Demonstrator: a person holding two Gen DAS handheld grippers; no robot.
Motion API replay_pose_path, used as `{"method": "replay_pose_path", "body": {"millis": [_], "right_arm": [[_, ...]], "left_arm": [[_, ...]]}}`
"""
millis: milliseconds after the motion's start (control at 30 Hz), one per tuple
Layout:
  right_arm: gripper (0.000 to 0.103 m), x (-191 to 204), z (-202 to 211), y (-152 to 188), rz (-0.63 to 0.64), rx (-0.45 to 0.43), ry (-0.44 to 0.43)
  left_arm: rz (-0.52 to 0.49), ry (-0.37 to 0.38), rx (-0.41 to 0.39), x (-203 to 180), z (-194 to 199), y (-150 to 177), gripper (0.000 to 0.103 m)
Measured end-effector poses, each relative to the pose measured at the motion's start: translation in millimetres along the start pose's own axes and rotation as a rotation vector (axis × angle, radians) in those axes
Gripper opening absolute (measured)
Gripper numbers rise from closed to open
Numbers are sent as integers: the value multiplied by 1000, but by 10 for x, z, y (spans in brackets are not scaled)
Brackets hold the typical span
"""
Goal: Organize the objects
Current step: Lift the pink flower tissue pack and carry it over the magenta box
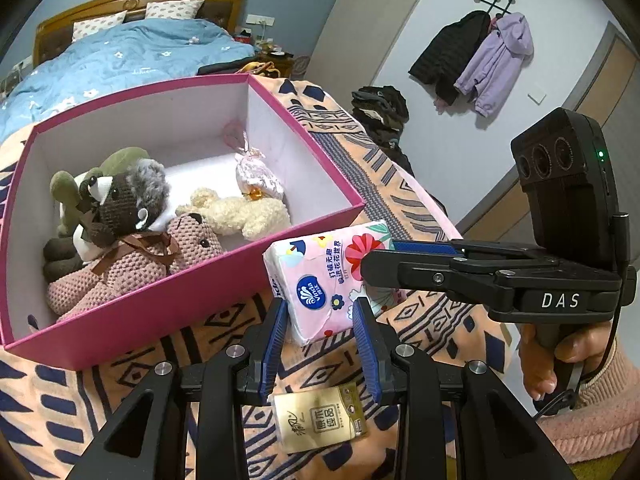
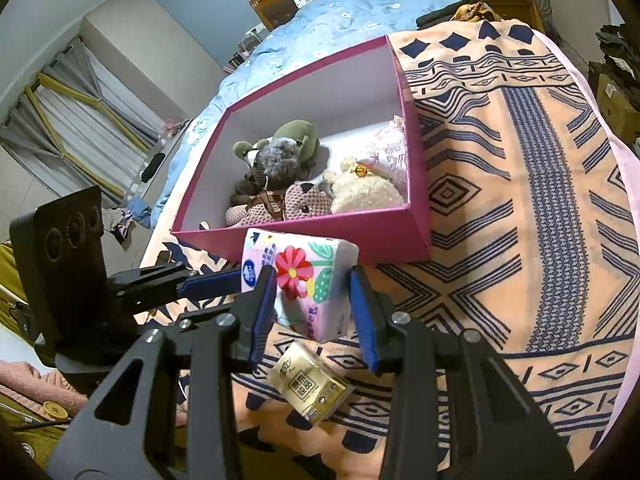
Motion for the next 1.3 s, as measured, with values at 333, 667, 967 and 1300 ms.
{"method": "replay_pose_path", "body": {"millis": [333,667,967,1300], "right_arm": [[40,75,34,-67,21,-16,-4],[40,117,40,-114,33,-24,-11],[40,136,57,-149,35,-38,-16],[40,141,59,-206,32,-50,-22]], "left_arm": [[0,-10,-17,5,66,-46,33],[5,-19,-31,28,102,-82,33],[7,-20,-43,22,135,-127,33],[1,-30,-57,27,172,-186,33]]}}
Point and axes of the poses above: each gripper's, at about its wrist camera, not at the fingertips, and z roughly against the way its jaws point, x to its left, y to its underside, the point moved 6 cm from there along -z, roughly the way its jaws point, and after that the axes turned 6 degrees about -z, right-handed, at the moved point
